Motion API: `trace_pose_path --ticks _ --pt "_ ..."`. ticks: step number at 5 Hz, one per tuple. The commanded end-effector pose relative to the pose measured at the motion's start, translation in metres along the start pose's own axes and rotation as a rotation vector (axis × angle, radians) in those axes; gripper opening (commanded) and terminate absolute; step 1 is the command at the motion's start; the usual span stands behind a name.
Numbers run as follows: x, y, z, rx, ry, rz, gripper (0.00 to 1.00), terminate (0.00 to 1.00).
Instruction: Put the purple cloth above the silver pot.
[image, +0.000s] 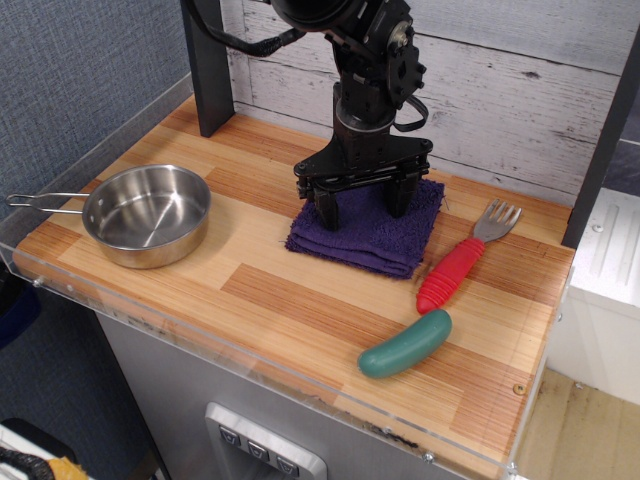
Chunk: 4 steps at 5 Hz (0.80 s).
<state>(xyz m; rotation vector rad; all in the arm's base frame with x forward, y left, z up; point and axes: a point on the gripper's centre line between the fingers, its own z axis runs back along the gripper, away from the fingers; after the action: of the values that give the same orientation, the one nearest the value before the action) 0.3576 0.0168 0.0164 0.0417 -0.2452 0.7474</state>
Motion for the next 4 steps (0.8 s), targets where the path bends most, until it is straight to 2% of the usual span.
trace_pose_path --ticks 1,2,4 --pt "0.018 0.022 0.003 0.030 -0.002 0.050 1.00 0.00" --pt "0.035 0.035 0.004 0.069 -0.054 0.091 1.00 0.00" --pt "0.077 0.066 -0.004 0.115 -0.088 0.200 1.00 0.00"
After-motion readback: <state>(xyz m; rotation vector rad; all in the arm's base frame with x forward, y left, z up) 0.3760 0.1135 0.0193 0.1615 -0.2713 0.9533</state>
